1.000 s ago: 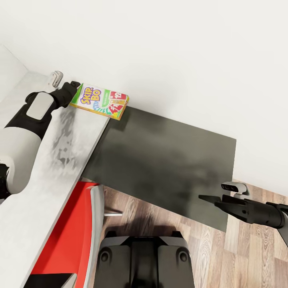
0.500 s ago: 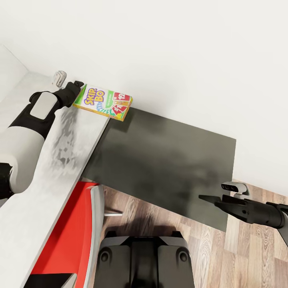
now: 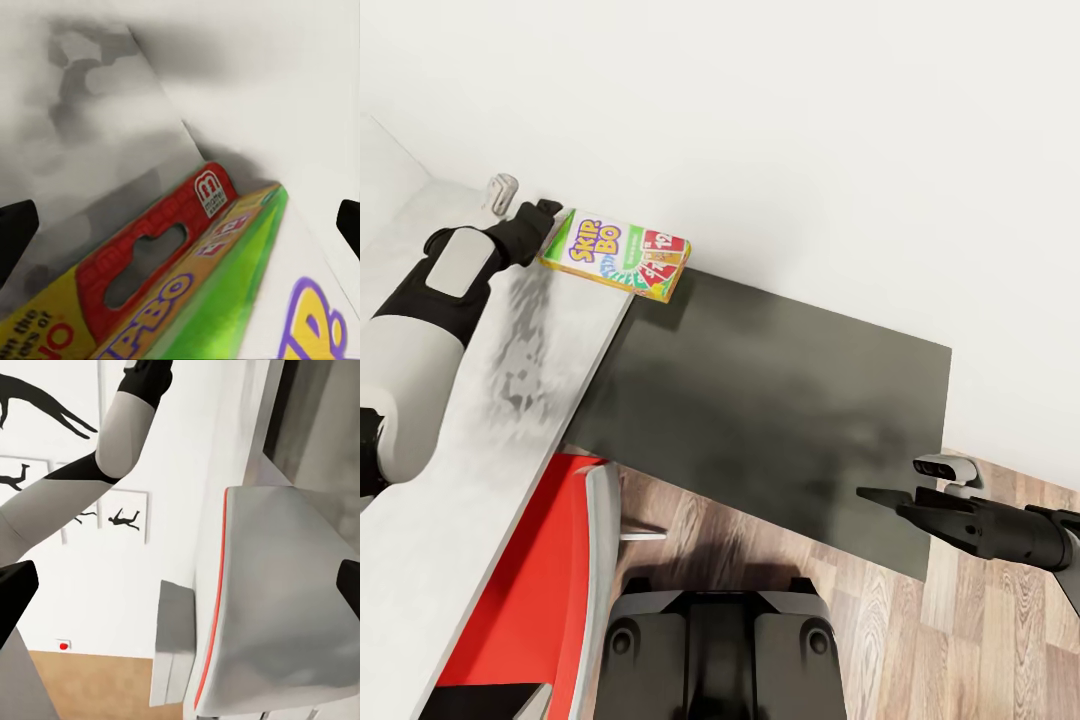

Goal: Put all the toys in the child's room - the three board games (two on the bed and one on the table), the two jigsaw puzzles on the table, and the tennis ball on the table - inside the toy box on the table in the child's room.

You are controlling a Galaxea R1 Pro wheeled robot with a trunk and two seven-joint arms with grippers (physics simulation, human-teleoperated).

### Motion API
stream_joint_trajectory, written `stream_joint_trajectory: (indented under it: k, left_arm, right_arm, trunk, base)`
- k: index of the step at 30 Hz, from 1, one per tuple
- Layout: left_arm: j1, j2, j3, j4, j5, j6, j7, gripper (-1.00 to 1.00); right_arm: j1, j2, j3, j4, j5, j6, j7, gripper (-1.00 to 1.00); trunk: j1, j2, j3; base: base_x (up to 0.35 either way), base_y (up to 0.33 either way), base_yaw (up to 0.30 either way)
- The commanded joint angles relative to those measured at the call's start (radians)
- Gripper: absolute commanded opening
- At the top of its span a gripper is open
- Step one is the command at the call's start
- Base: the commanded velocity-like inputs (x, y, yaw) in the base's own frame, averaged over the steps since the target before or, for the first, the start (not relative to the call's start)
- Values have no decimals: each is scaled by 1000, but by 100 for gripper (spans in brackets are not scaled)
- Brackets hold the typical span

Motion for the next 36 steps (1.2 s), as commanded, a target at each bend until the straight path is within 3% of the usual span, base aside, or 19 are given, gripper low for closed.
stream_joint_trajectory:
  k: [1,12,19,24,28,32,36]
  left_arm:
    - [0,6,-7,56,3,1,12,100]
    - [-3,52,-4,51,9,1,13,100]
    - [-7,108,-2,37,16,1,11,100]
    - [-6,133,2,-6,20,12,11,100]
    - [-3,139,13,-45,20,35,12,100]
    - [8,145,53,-133,20,95,15,100]
    - [14,145,71,-173,20,119,17,100]
  right_arm:
    - [0,0,0,0,-3,6,0,100]
    - [0,0,0,0,-3,7,0,100]
    - [-1,1,0,0,-3,8,-1,100]
    - [-1,5,2,0,-2,12,-9,100]
    - [-2,7,3,0,-2,10,-18,100]
    - [-2,9,3,0,-2,3,-32,100]
    - [-2,10,3,0,-2,-5,-35,100]
  trunk:
    - [1,-1,-1]
    - [1,-1,-1]
    - [1,-1,-1]
    - [1,-1,-1]
    - [1,-1,-1]
    - [1,-1,-1]
    - [1,-1,-1]
  base:
    - [0,0,0]
    - [0,0,0]
    - [0,0,0]
    - [0,0,0]
    - [0,0,0]
    - [0,0,0]
    - [0,0,0]
